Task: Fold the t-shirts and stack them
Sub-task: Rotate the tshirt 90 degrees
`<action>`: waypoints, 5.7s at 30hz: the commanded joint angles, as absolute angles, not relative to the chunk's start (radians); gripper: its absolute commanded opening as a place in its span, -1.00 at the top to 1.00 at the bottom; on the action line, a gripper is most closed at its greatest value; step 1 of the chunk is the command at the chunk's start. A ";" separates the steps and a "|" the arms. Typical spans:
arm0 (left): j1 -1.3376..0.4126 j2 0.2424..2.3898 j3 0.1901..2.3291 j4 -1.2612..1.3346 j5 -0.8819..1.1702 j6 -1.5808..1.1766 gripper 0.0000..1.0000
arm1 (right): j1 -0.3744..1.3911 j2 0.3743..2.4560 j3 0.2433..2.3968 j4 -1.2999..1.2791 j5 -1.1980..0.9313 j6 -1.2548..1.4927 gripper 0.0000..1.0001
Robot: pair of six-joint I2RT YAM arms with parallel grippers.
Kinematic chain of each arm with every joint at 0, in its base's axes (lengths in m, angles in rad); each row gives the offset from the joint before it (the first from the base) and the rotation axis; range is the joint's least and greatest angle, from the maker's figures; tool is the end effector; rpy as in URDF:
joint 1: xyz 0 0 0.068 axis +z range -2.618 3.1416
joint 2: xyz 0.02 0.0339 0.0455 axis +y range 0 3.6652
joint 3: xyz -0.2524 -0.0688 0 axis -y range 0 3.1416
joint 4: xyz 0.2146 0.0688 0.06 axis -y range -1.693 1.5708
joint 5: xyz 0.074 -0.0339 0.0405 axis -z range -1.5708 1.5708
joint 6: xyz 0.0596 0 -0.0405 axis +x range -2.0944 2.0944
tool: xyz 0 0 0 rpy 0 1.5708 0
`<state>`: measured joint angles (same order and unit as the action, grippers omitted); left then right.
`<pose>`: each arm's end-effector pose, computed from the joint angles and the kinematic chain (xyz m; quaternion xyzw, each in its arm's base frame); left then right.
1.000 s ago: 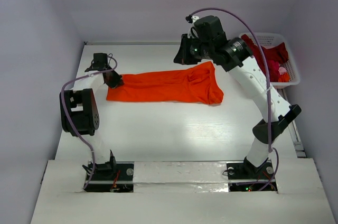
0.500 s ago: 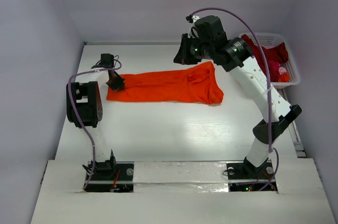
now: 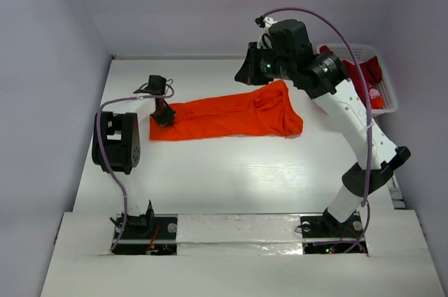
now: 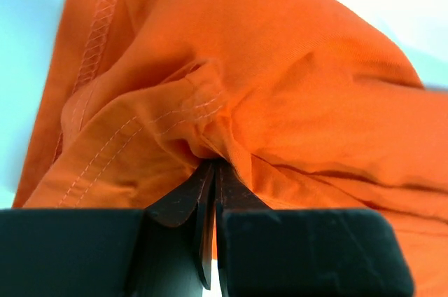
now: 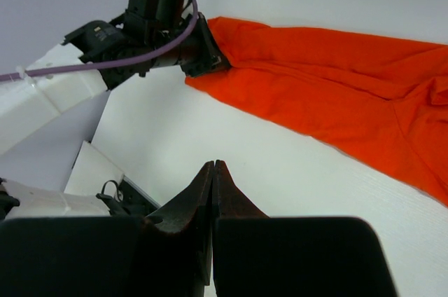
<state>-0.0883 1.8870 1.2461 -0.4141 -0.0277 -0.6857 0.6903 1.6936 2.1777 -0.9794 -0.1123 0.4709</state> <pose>0.3710 -0.0312 0.1570 -0.2879 0.9230 -0.0838 0.2412 0.2503 0.2154 0.4537 -0.1225 0.8492 0.3208 0.4012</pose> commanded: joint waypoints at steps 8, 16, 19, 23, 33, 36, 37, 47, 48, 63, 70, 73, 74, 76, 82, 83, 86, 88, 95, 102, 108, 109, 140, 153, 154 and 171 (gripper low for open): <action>-0.342 1.856 1.036 -0.557 0.092 -0.738 1.00 | 0.681 1.626 2.235 -0.988 -0.091 0.448 1.00; -0.595 1.859 0.931 -0.580 0.184 -0.773 1.00 | 0.663 1.605 2.281 -1.005 -0.081 0.433 1.00; -0.666 1.838 0.884 -0.603 0.199 -0.778 1.00 | 0.652 1.592 2.287 -1.015 -0.077 0.426 1.00; -0.709 1.787 0.836 -0.644 0.192 -0.767 1.00 | 0.643 1.572 2.281 -1.025 -0.075 0.423 1.00; -0.936 1.726 0.764 -0.678 0.267 -0.819 1.00 | 0.643 1.505 2.214 -1.008 -0.084 0.436 1.00; -0.994 1.726 0.770 -0.687 0.288 -0.839 1.00 | 0.643 1.464 2.157 -0.988 -0.095 0.445 1.00; -1.006 1.718 0.770 -0.692 0.299 -0.854 1.00 | 0.643 1.454 2.129 -0.985 -0.097 0.446 1.00; -1.121 1.629 0.854 -0.802 0.290 -0.965 1.00 | 0.643 1.318 1.950 -0.913 -0.115 0.454 1.00; -1.121 1.620 0.883 -0.825 0.269 -0.968 1.00 | 0.643 1.310 1.924 -0.907 -0.118 0.457 1.00; -1.017 1.652 1.505 -1.111 -0.130 -0.830 1.00 | 0.643 1.312 1.943 -0.925 -0.098 0.488 1.00; -0.917 1.894 1.687 -0.817 -0.152 -0.595 1.00 | 0.643 1.342 2.017 -1.002 -0.026 0.495 1.00; -0.908 2.018 1.828 -0.723 -0.091 -0.494 1.00 | 0.643 1.348 2.029 -1.031 -0.003 0.500 1.00; -0.908 2.046 1.914 -0.706 -0.071 -0.473 1.00 | 0.643 1.350 2.029 -1.043 0.006 0.502 1.00; -0.908 2.123 1.992 -0.681 -0.017 -0.431 1.00 | 0.643 1.348 2.025 -1.049 0.046 0.508 1.00; -0.854 2.174 2.056 -0.592 0.119 -0.417 1.00 | 0.624 1.350 2.008 -1.054 0.075 0.520 1.00; -0.854 2.171 2.054 -0.575 0.136 -0.401 1.00 | 0.614 1.350 1.994 -1.045 0.074 0.522 1.00; -0.854 2.167 2.054 -0.522 0.202 -0.384 1.00 | 0.614 1.358 1.968 -1.029 0.064 0.522 1.00; -0.854 2.178 2.051 -0.480 0.256 -0.382 1.00 | 0.604 1.365 1.951 -1.026 0.054 0.523 1.00; -0.845 2.267 2.107 -0.394 0.391 -0.391 1.00 | 0.595 1.387 1.954 -1.031 0.038 0.518 1.00; -0.836 2.364 2.160 -0.365 0.411 -0.422 1.00 | 0.577 1.391 1.953 -1.035 0.032 0.525 1.00; -0.799 2.436 2.149 -0.325 0.417 -0.468 1.00 | 0.577 1.384 1.931 -1.038 0.031 0.529 1.00; -0.781 2.448 2.142 -0.299 0.428 -0.483 1.00 | 0.577 1.382 1.931 -1.040 0.028 0.529 1.00; -0.489 2.588 2.155 -0.344 0.380 -0.670 1.00 | 0.577 1.397 1.921 -1.034 0.009 0.552 1.00; -0.287 2.594 2.115 -0.276 0.457 -0.768 1.00 | 0.577 1.405 1.876 -1.008 -0.032 0.572 1.00; -0.287 2.595 2.117 -0.278 0.457 -0.770 1.00 | 0.577 1.404 1.868 -1.005 -0.034 0.572 1.00; -0.221 2.579 2.131 -0.258 0.508 -0.793 1.00 | 0.577 1.420 1.852 -0.974 -0.055 0.577 1.00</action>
<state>-0.2272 2.5649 2.1204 -0.2195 0.5434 -0.8162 0.5819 1.4220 1.8606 -1.0367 -0.0414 0.5732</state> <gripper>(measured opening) 0.003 0.009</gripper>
